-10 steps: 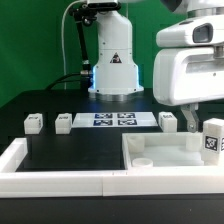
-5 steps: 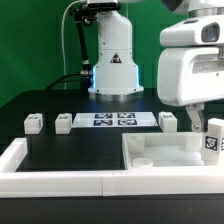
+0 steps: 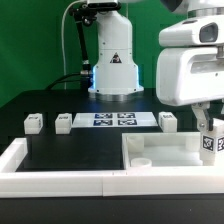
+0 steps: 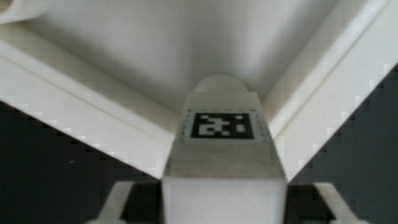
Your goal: Assemble square table
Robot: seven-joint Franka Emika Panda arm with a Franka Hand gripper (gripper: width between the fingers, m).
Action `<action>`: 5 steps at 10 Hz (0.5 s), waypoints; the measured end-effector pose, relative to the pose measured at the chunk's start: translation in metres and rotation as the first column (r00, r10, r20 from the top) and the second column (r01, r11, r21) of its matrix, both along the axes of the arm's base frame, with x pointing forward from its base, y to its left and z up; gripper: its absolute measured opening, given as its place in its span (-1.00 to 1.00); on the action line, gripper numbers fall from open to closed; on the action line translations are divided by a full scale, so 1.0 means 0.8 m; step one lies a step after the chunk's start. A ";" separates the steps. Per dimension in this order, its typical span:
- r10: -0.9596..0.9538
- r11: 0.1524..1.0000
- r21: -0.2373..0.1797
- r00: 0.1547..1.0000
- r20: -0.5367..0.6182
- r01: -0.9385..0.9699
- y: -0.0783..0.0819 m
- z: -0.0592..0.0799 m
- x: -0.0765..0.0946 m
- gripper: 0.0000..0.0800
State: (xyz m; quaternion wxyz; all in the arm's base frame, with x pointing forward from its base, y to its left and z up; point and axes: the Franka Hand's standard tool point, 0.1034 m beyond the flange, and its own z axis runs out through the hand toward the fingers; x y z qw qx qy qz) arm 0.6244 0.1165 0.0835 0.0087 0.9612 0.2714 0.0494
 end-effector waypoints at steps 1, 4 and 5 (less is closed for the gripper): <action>-0.039 0.999 0.006 0.999 -0.001 0.039 0.001 0.000 0.000 -0.27; -0.235 0.972 0.026 0.972 -0.007 0.235 -0.001 0.000 0.000 -0.27; -0.318 0.947 0.034 0.948 -0.011 0.318 0.001 0.000 0.000 -0.27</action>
Offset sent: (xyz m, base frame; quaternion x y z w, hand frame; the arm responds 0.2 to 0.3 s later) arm 0.0043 -0.0051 0.0011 0.0142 -0.0002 0.1942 0.9809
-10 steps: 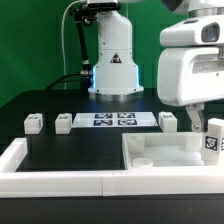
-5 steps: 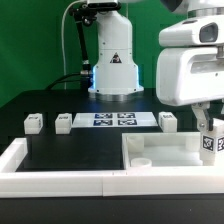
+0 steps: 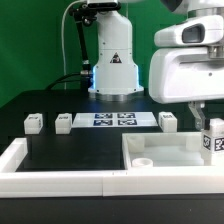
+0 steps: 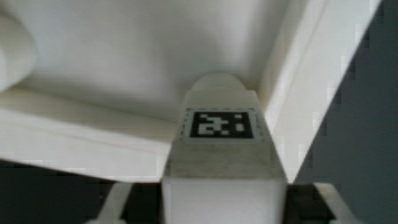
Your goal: Assemble square table
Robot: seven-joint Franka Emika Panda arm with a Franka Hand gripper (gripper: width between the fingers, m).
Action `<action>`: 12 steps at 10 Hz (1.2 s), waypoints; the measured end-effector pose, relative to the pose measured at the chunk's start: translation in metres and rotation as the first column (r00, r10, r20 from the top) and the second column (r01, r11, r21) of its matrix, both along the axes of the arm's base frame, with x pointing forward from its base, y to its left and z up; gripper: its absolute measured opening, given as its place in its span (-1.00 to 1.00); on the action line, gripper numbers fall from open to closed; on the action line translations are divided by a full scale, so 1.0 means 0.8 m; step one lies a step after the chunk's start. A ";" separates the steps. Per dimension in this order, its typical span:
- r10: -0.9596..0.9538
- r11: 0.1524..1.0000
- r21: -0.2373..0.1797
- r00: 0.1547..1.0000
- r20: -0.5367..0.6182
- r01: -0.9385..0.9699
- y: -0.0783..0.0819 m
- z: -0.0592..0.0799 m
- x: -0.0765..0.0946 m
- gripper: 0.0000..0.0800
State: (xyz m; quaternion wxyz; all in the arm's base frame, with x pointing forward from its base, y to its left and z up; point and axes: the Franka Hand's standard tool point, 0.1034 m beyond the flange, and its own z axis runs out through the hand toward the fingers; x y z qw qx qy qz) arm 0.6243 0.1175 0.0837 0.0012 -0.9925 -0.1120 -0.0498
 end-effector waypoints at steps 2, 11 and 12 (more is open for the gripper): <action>-0.223 0.975 0.023 0.975 -0.003 0.223 0.002 0.000 0.000 -0.27; -0.831 0.549 0.076 0.553 -0.053 0.832 0.006 -0.001 -0.002 -0.27; -0.874 0.477 0.081 0.482 -0.066 0.875 0.005 -0.001 -0.002 -0.27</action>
Offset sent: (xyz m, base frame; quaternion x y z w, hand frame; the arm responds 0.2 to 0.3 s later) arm -0.0027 -0.0012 -0.0007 -0.0061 0.0071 0.2710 0.9625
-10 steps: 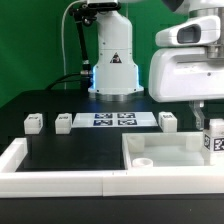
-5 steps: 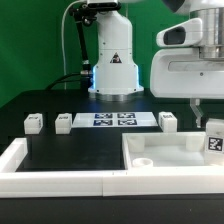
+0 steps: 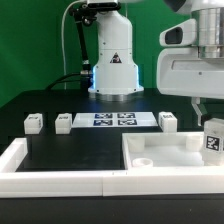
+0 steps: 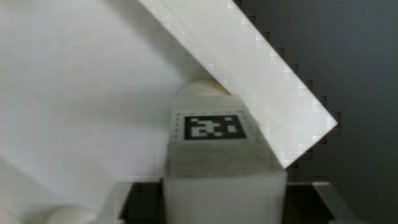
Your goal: Assemble square table
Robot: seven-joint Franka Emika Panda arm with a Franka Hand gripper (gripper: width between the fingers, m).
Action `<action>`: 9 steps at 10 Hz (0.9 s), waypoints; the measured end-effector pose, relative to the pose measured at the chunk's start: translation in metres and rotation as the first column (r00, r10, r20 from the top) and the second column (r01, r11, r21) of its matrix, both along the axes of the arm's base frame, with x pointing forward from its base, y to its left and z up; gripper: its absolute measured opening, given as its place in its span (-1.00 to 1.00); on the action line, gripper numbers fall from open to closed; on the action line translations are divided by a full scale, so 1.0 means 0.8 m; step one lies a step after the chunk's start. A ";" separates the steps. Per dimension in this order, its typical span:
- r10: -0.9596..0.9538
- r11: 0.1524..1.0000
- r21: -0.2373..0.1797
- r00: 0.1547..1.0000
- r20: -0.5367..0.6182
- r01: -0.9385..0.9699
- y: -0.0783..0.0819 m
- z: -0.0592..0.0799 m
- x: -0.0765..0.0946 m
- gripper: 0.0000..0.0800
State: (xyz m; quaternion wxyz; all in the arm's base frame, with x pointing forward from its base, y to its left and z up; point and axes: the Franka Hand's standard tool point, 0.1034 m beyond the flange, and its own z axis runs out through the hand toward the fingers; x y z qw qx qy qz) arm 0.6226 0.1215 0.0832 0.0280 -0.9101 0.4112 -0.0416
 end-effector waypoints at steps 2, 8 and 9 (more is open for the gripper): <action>-0.107 0.994 0.018 0.994 -0.004 0.107 0.001 0.000 0.000 -0.27; 0.183 0.983 -0.004 0.983 0.014 -0.183 0.010 0.001 0.000 0.61; 0.287 0.958 -0.016 0.958 0.014 -0.287 0.010 0.000 0.000 0.62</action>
Offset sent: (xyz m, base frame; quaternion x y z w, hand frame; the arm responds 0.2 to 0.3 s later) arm 0.0000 0.0000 0.0000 0.0000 0.0000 -0.0650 0.9979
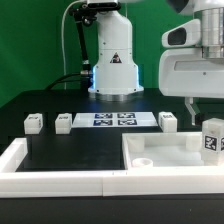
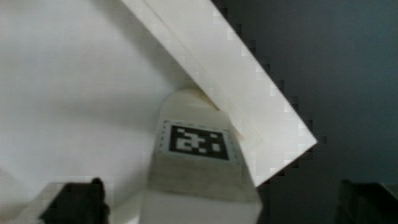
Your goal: Assemble square table
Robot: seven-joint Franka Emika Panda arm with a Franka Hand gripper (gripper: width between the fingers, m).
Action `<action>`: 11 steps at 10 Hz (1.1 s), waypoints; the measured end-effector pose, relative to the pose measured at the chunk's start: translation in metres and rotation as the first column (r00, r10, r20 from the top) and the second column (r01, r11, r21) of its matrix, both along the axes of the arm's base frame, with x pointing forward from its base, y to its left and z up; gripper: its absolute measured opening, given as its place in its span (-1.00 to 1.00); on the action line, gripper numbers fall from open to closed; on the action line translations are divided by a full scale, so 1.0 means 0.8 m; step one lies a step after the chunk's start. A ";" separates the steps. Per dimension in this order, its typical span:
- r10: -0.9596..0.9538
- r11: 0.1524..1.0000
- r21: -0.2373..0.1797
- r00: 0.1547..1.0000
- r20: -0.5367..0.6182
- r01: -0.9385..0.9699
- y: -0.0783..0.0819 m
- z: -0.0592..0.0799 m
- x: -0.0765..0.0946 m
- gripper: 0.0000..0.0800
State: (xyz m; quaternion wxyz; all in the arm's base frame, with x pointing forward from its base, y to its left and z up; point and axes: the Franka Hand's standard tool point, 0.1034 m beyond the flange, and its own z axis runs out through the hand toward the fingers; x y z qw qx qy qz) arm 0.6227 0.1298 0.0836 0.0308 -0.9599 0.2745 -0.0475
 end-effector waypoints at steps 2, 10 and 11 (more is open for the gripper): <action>0.158 0.987 -0.018 0.987 0.004 -0.158 0.000 0.000 0.000 0.62; 0.708 0.701 -0.103 0.706 -0.020 -0.705 -0.005 0.000 0.001 0.62; 0.750 0.655 -0.109 0.661 -0.025 -0.748 -0.007 0.000 0.001 0.62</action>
Offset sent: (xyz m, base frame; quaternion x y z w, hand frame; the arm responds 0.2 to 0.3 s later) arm 0.0000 0.0000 0.0000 0.0000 0.0000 -0.1938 0.9810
